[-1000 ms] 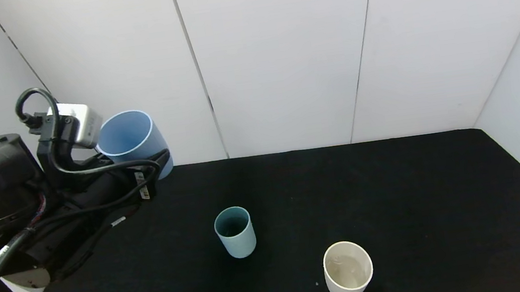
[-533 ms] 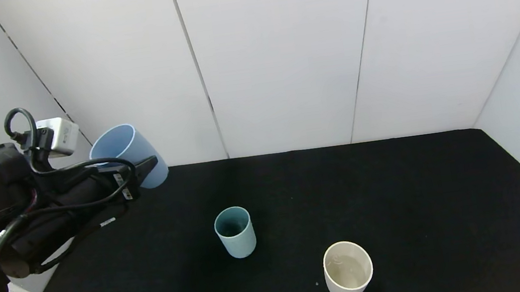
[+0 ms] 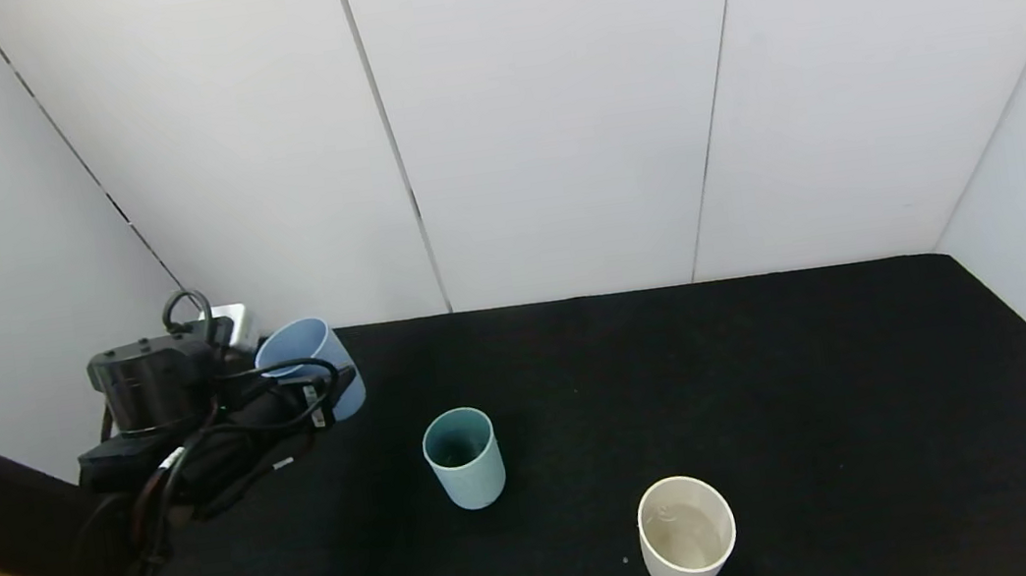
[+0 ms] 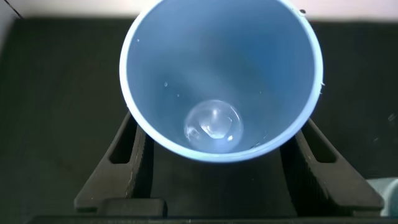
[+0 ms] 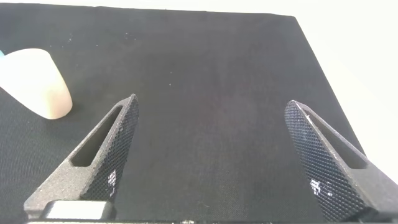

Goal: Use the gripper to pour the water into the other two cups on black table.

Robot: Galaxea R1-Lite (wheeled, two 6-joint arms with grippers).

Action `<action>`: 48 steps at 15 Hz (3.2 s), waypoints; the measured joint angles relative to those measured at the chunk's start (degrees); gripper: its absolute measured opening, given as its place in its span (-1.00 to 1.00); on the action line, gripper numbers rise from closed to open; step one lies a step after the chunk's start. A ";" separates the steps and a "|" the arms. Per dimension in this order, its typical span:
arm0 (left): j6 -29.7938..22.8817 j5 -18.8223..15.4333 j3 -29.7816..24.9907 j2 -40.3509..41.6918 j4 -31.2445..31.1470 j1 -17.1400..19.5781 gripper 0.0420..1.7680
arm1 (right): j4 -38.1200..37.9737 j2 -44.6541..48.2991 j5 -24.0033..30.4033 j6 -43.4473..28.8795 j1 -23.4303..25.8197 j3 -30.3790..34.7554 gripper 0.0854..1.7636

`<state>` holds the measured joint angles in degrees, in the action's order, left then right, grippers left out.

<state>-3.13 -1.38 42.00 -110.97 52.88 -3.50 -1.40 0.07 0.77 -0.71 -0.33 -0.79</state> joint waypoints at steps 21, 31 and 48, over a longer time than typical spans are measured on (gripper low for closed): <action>4.43 3.02 -0.49 -12.54 7.92 -0.72 0.64 | 0.00 0.00 -0.02 0.02 0.00 0.00 0.94; 4.62 3.05 -2.01 -6.73 8.06 -0.79 0.85 | 0.00 0.00 -0.02 0.02 0.00 0.00 0.94; 6.79 6.58 -17.42 31.78 -6.45 -2.04 0.93 | 0.00 0.00 -0.02 0.00 0.00 0.00 0.94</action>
<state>3.66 5.21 24.58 -79.19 46.43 -5.53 -1.40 0.07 0.74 -0.71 -0.33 -0.79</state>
